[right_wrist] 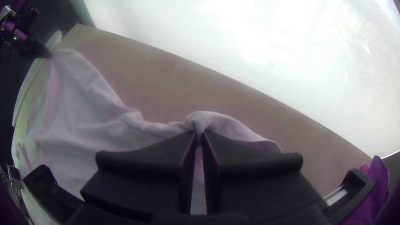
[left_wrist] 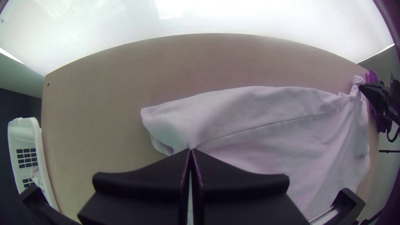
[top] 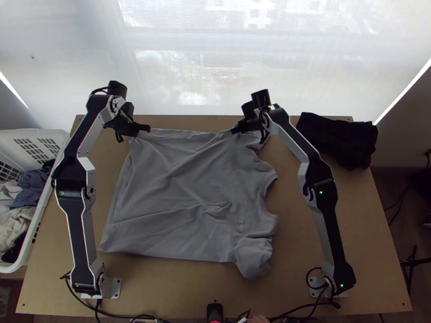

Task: Fold the t-shirt

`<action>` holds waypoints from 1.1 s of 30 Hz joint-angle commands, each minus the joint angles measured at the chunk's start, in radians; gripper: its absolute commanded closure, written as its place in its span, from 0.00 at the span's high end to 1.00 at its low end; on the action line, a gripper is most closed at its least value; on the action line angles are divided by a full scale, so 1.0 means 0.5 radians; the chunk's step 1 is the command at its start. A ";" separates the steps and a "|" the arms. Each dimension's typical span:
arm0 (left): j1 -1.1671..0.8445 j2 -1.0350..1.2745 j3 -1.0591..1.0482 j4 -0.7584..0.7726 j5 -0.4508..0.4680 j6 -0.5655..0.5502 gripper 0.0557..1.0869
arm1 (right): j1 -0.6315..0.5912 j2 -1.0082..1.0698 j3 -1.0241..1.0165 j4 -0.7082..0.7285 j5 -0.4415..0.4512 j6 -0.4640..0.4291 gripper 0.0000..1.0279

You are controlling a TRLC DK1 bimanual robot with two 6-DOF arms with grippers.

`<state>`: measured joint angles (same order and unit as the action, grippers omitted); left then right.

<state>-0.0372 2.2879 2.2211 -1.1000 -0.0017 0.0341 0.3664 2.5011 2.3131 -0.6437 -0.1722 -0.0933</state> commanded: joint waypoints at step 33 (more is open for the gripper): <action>0.123 -0.026 0.037 0.470 -0.018 0.024 0.04 | -0.021 -0.256 0.006 0.152 0.182 0.101 0.03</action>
<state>0.0196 2.2539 2.2364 -0.9089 -0.0158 0.0418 0.3561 2.3528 2.3123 -0.5972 -0.1173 -0.0399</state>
